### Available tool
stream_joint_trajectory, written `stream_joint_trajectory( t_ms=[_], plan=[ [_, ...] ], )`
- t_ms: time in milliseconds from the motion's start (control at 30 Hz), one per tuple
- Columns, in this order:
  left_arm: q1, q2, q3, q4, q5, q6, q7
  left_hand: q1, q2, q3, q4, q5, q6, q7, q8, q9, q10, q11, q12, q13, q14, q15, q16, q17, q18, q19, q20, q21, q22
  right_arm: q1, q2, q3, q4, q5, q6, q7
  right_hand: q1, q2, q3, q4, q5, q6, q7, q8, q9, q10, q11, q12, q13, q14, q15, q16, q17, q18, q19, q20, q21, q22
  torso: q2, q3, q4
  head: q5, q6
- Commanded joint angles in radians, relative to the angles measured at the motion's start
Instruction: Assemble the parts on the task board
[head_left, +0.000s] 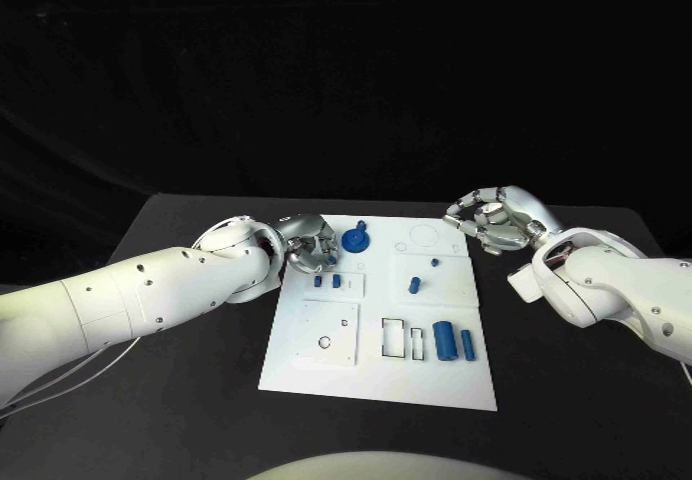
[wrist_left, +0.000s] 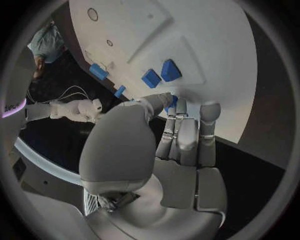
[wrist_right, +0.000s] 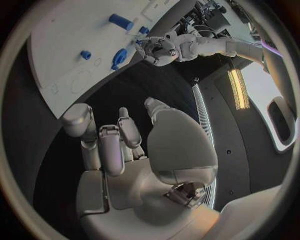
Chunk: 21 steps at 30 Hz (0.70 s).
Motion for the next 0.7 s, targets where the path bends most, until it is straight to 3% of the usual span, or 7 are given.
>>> stream_joint_trajectory(
  t_ms=[33, 533, 700],
  plan=[
    [-0.004, 0.002, -0.002, 0.000, -0.012, 0.010, -0.007, -0.006, 0.005, 0.001, 0.002, -0.004, 0.002, -0.001, 0.000, 0.002, 0.007, -0.001, -0.005, -0.001, -0.003, 0.001, -0.006, -0.004, -0.017, -0.004, -0.001, 0.001, 0.000, -0.001, 0.000, 0.000, 0.001, -0.008, 0.005, 0.006, 0.002, 0.010, -0.007, 0.002, 0.006, -0.002, 0.000, 0.003, 0.000, -0.003, 0.000, -0.005, 0.000, 0.037, -0.002, -0.006, 0.026, 0.020, -0.007, -0.003, -0.004, -0.001, 0.000, -0.0008, 0.0015, -0.001, -0.001],
    [-0.004, 0.007, -0.002, 0.004, -0.026, -0.008, -0.013, -0.002, 0.006, 0.004, -0.002, -0.003, 0.005, -0.001, -0.001, 0.003, 0.010, -0.001, -0.005, -0.001, -0.003, 0.000, -0.006, -0.004, -0.017, -0.004, -0.003, 0.002, 0.001, -0.001, 0.001, 0.000, 0.000, -0.008, 0.005, 0.007, 0.000, 0.011, -0.010, 0.002, 0.007, -0.003, 0.000, 0.006, 0.000, -0.003, -0.001, -0.006, -0.002, 0.037, -0.003, -0.006, 0.026, 0.020, -0.007, -0.004, -0.006, -0.002, -0.001, -0.0002, 0.0001, 0.001, 0.000],
    [-0.004, 0.011, -0.002, 0.005, -0.022, 0.016, -0.035, -0.008, 0.005, 0.003, 0.001, -0.003, -0.002, 0.002, -0.009, 0.000, 0.004, 0.002, -0.012, -0.003, 0.001, 0.002, -0.002, 0.010, -0.016, -0.011, -0.003, -0.003, -0.010, -0.001, 0.001, 0.000, 0.000, -0.008, 0.005, 0.007, 0.000, 0.011, -0.010, 0.002, 0.007, -0.003, 0.000, 0.006, 0.000, -0.003, -0.001, -0.006, -0.002, 0.037, -0.003, -0.006, 0.026, 0.020, -0.007, -0.004, -0.006, -0.002, -0.001, 0.0001, -0.0002, 0.001, 0.000]
  ],
)
